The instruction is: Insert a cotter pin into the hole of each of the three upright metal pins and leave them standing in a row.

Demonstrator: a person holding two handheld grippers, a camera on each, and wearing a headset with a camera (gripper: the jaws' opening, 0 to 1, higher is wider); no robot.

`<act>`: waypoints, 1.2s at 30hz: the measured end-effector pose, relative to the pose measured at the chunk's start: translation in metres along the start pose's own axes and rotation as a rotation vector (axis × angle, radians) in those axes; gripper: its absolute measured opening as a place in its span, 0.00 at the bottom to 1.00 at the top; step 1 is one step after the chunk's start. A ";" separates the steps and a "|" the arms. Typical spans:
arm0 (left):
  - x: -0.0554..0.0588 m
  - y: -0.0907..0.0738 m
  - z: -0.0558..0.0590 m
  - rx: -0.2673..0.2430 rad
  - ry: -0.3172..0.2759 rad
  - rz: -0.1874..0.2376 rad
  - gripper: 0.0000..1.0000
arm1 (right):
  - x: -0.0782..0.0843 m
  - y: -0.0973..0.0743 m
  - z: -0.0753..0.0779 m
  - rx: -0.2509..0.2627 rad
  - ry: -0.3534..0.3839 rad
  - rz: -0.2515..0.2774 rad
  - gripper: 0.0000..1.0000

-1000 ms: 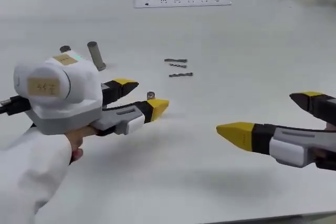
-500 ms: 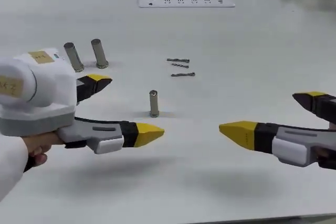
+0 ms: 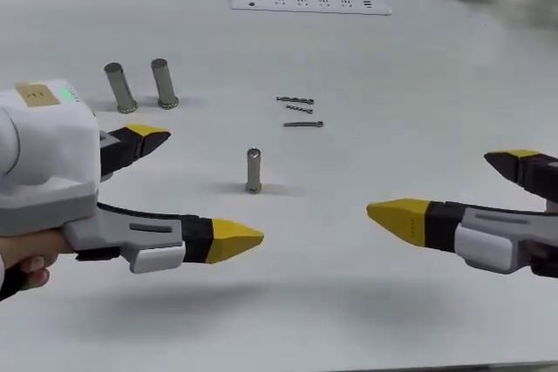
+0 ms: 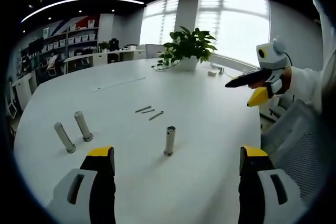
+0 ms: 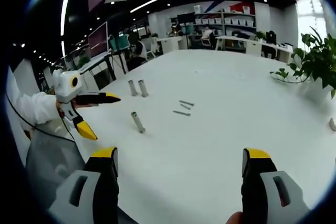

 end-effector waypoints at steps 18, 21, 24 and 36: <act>0.001 -0.023 -0.011 -0.071 -0.103 0.066 0.99 | -0.059 0.038 0.035 -0.100 -0.220 -0.038 0.89; 0.000 -0.027 -0.013 -0.091 -0.097 0.077 0.98 | -0.066 0.046 0.035 -0.118 -0.271 -0.046 0.87; -0.001 -0.030 -0.013 -0.087 -0.125 0.093 0.95 | -0.074 0.059 0.038 -0.135 -0.297 -0.063 0.84; -0.013 -0.043 -0.013 -0.101 -0.195 0.168 0.95 | -0.078 0.100 0.034 -0.236 -0.438 -0.163 0.67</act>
Point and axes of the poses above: the centre of the closed fingertips' face, and the gripper's own axes: y roughly forward along the fingers, z roughly to its right, x roughly out of its underside, the point moved 5 cm from there along -y, roughly backward along the fingers, and after that the axes turned 4 degrees about -z, right-handed, at the moved point
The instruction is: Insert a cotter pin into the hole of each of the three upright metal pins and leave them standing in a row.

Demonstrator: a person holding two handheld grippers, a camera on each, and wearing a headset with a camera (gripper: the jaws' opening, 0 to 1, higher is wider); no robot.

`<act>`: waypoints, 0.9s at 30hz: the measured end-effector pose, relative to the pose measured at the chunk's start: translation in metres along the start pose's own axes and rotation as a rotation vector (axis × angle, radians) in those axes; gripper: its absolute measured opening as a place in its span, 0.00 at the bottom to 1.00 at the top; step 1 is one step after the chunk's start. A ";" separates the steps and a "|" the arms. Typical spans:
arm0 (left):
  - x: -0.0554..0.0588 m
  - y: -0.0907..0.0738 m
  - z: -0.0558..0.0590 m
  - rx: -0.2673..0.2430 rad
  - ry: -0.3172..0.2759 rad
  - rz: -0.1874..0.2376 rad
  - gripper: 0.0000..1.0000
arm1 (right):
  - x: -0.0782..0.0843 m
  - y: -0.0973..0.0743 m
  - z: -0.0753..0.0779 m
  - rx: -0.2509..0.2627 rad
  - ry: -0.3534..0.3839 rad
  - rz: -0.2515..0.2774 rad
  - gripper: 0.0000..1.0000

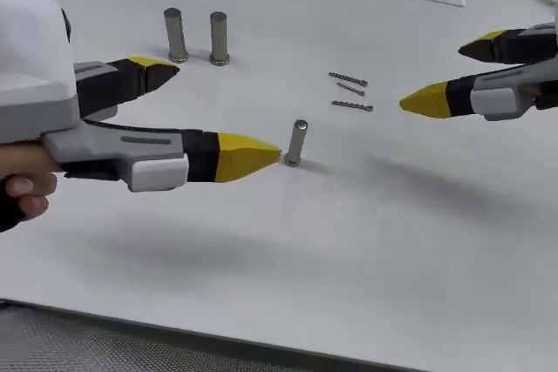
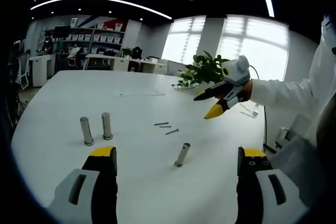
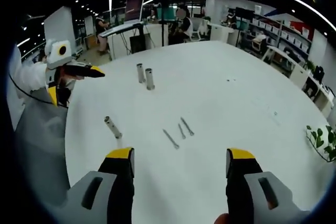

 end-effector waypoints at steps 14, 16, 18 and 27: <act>0.013 -0.004 -0.007 -0.019 0.019 -0.050 0.94 | -0.014 0.037 0.001 -0.087 -0.131 -0.090 0.44; 0.013 -0.004 -0.008 -0.023 0.017 -0.045 0.94 | -0.015 0.043 0.000 -0.111 -0.155 -0.102 0.39; 0.014 -0.005 -0.010 -0.033 0.008 -0.045 0.96 | -0.016 0.049 -0.001 -0.120 -0.174 -0.126 0.35; 0.013 -0.007 -0.014 -0.042 -0.007 -0.035 0.96 | -0.020 0.067 -0.004 -0.151 -0.254 -0.183 0.24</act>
Point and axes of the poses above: the centre of the closed fingertips' face, and the gripper's own axes: y roughly forward along the fingers, z roughly to its right, x roughly out of its underside, the point moved 5 cm from there along -y, roughly backward along the fingers, and after that the axes turned 4 degrees about -z, right-handed, at the moved point
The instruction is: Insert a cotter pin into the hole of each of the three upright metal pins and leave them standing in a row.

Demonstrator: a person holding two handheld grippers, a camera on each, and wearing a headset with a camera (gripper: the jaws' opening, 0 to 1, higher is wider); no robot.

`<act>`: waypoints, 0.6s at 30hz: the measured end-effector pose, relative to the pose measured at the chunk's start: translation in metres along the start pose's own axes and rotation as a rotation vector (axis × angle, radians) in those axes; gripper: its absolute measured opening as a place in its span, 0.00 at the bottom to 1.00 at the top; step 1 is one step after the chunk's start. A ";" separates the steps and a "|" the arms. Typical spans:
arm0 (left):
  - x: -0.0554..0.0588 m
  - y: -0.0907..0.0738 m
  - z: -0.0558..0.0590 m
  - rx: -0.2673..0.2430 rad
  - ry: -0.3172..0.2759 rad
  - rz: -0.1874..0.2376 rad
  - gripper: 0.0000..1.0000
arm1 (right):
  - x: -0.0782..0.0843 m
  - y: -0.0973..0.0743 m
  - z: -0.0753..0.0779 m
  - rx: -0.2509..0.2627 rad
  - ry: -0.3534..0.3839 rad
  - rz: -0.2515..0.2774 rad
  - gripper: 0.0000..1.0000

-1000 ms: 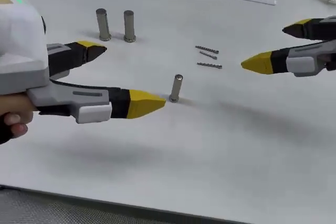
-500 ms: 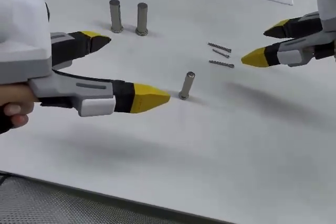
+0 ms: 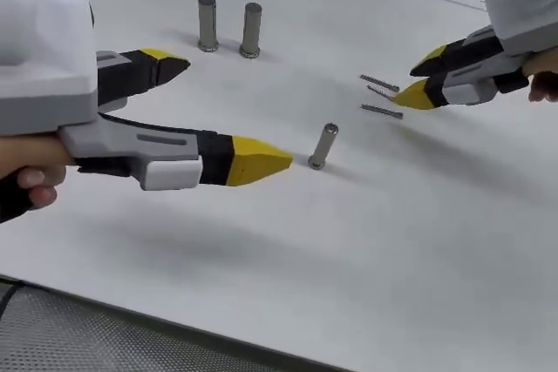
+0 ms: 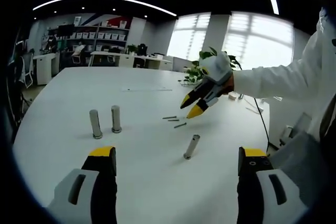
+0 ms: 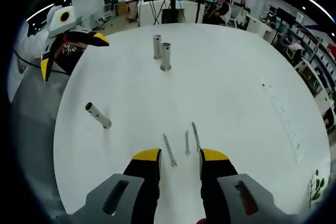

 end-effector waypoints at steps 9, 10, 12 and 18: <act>-0.003 -0.003 -0.002 -0.004 -0.003 0.038 0.93 | -0.001 0.014 0.008 -0.033 -0.044 -0.066 0.15; -0.003 -0.003 -0.002 -0.003 -0.005 0.039 0.93 | -0.001 0.015 0.009 -0.037 -0.048 -0.071 0.14; -0.002 -0.003 -0.003 -0.002 -0.010 0.036 0.93 | 0.000 0.019 0.009 -0.046 -0.051 -0.088 0.13; 0.000 -0.002 -0.004 -0.016 0.003 0.038 0.92 | 0.001 0.028 0.008 -0.066 -0.070 -0.130 0.12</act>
Point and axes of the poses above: the centre of the closed fingertips' face, and the gripper's own axes: y roughly forward along the fingers, z roughly to its right, x roughly out of its underside, the point moved 5 cm from there along -y, roughly backward along the fingers, and after that the axes turned 4 degrees about -z, right-handed, at the moved point
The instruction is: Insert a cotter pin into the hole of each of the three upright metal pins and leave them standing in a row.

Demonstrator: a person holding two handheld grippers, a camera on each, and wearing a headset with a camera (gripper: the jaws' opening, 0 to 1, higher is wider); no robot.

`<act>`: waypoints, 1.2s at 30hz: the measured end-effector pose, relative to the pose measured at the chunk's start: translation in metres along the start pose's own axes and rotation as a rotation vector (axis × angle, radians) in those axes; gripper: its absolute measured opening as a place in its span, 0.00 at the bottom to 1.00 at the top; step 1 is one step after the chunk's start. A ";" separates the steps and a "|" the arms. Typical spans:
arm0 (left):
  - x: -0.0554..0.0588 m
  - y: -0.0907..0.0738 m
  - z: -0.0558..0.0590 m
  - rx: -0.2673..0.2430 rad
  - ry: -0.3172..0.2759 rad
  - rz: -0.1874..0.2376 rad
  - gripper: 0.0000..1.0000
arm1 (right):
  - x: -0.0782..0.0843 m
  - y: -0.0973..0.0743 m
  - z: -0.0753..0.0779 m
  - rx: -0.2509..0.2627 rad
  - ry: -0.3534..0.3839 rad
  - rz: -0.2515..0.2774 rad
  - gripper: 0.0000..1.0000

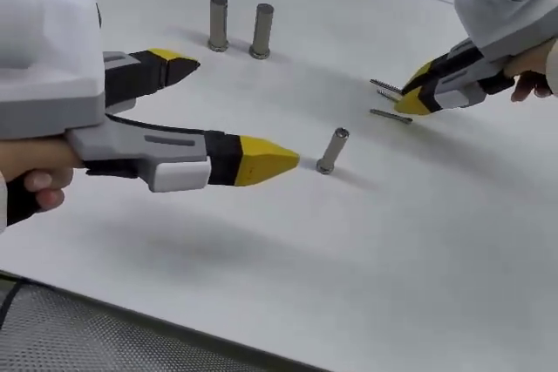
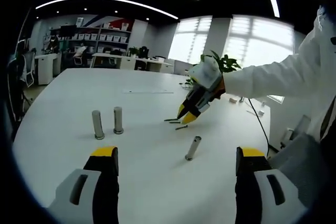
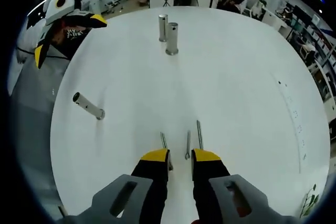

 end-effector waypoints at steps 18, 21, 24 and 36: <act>0.002 0.000 0.001 0.018 -0.024 0.007 0.91 | -0.003 0.006 -0.004 -0.023 -0.019 -0.089 0.08; 0.002 0.000 0.000 0.019 -0.028 0.010 0.90 | -0.003 0.006 -0.004 -0.029 -0.023 -0.097 0.08; 0.002 0.000 0.002 0.037 -0.029 0.020 0.87 | -0.004 0.007 -0.005 -0.028 -0.049 -0.121 0.07; 0.004 0.004 0.009 0.063 -0.015 0.002 0.85 | -0.007 0.012 -0.001 -0.024 -0.068 -0.200 0.04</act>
Point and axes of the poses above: the centre of the closed fingertips' face, and the gripper's own axes: y roughly forward along the fingers, z roughly to its right, x roughly out of its underside, the point moved 5 cm from there along -y, roughly backward along the fingers, and after that the axes turned 4 degrees about -z, right-handed, at the moved point
